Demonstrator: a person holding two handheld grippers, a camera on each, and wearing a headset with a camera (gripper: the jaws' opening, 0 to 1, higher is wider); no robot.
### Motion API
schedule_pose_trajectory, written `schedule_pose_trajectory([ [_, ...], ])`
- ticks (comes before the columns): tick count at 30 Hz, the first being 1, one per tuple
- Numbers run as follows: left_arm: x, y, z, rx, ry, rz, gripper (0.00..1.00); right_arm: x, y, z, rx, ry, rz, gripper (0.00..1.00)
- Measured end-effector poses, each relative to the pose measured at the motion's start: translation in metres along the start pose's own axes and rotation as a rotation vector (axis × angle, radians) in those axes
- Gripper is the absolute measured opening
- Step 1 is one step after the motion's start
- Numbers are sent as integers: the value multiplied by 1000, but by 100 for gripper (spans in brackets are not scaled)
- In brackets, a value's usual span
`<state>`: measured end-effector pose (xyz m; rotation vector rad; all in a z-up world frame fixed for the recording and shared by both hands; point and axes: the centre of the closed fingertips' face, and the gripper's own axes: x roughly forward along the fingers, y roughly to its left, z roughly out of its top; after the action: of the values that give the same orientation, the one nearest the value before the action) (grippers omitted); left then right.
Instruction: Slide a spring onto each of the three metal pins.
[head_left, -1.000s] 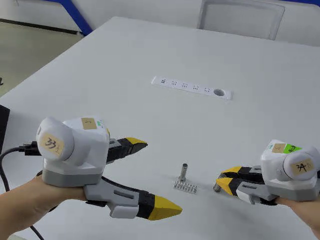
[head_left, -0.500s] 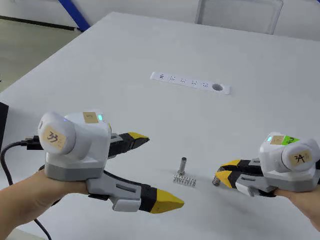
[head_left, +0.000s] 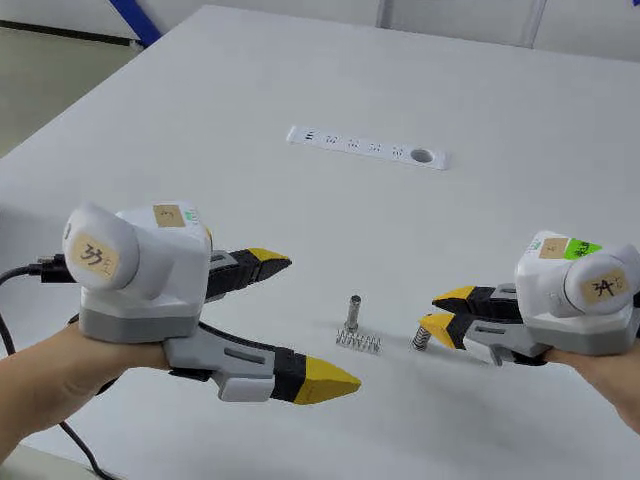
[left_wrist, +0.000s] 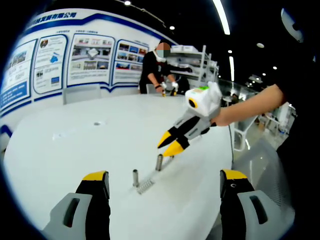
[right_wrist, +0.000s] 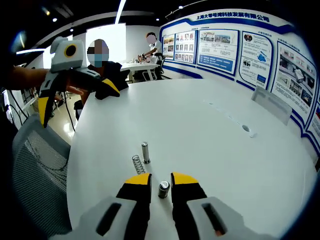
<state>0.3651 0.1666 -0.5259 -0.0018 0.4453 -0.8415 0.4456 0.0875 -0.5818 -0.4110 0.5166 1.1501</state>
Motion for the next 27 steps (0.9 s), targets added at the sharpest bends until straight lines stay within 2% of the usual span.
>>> schedule_pose_trajectory([
  [4, 0, 0, -3, -7, 1, 1, 93, 2, 6, 13, 1, -27, 18, 17],
  [7, -1, 1, -6, -11, 4, 2, 93, 9, 20, 20, 36, -42, 60, 17],
  [10, -2, 0, -7, -17, 4, -2, 93, 20, 34, 21, 45, -40, 88, 17],
  [11, -2, 0, -8, -19, 5, -2, 93, 24, 38, 19, 34, -28, 97, 17],
  [15, -4, 1, -9, -29, 3, 1, 92, 40, 49, -3, -102, 94, 101, 17],
  [17, -5, 2, -10, -32, 1, 3, 92, 46, 52, -13, -115, 147, 110, 17],
  [20, -5, 3, -11, -35, 4, 6, 92, 55, 52, -19, -126, 160, 111, 17],
  [23, -7, 5, -12, -40, -2, 11, 92, 60, 48, -23, -125, 174, 88, 18],
  [27, -8, 7, -14, -53, -7, 15, 92, 68, 49, -26, -118, 185, 98, 18],
])
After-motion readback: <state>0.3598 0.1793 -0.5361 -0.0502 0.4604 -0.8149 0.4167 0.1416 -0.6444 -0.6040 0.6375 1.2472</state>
